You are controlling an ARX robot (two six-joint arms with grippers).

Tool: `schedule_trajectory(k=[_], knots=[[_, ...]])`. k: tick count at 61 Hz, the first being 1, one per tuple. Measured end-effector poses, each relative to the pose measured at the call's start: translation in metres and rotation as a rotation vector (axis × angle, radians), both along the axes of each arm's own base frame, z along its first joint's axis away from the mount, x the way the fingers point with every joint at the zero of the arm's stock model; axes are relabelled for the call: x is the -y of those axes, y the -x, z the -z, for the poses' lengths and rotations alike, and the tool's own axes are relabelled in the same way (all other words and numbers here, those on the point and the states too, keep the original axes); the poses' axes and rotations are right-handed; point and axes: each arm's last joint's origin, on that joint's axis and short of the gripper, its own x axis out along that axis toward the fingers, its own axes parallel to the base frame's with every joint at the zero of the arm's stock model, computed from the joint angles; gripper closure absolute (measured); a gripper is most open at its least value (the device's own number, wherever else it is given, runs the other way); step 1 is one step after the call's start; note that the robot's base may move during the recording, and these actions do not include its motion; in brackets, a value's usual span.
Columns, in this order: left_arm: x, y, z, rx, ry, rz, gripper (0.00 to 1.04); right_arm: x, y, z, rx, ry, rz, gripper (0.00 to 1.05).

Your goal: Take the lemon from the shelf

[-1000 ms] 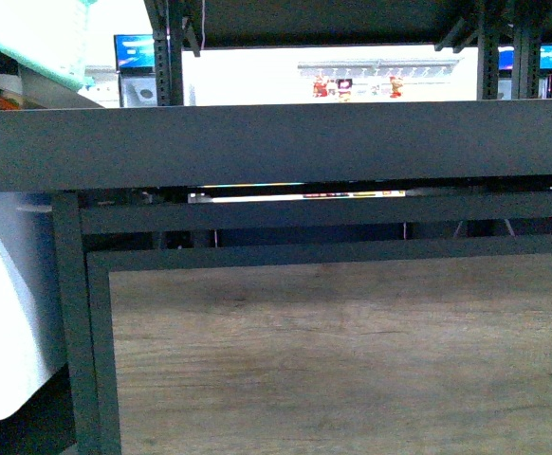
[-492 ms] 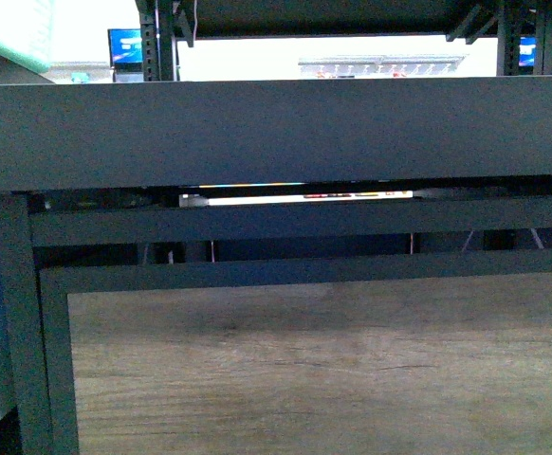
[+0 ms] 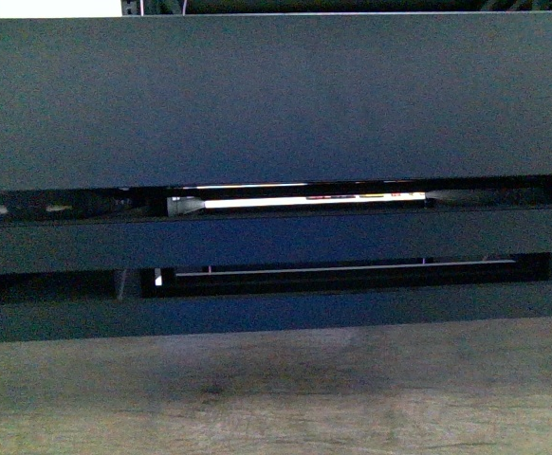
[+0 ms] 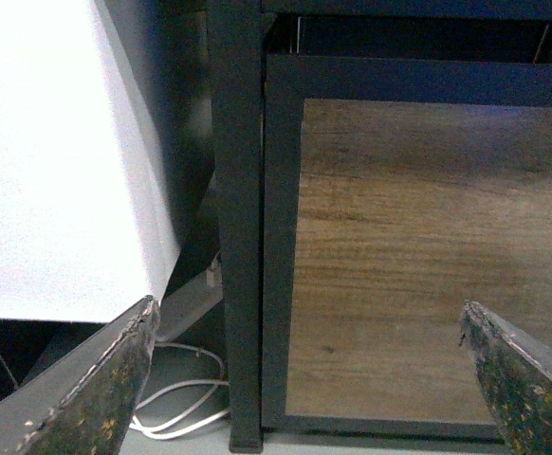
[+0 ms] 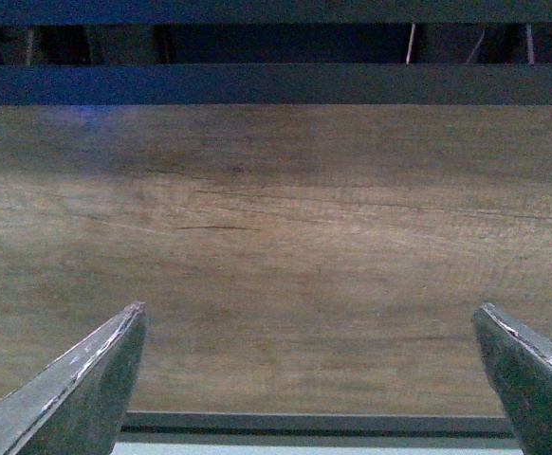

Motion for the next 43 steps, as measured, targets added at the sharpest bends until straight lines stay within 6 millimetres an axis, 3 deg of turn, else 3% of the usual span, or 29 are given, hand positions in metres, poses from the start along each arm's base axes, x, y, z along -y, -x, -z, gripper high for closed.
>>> schedule_trajectory(k=[43], knots=[[0.0,0.0,0.0,0.0,0.0,0.0,0.08,0.0,0.0,0.0,0.0,0.0,0.0,0.02]])
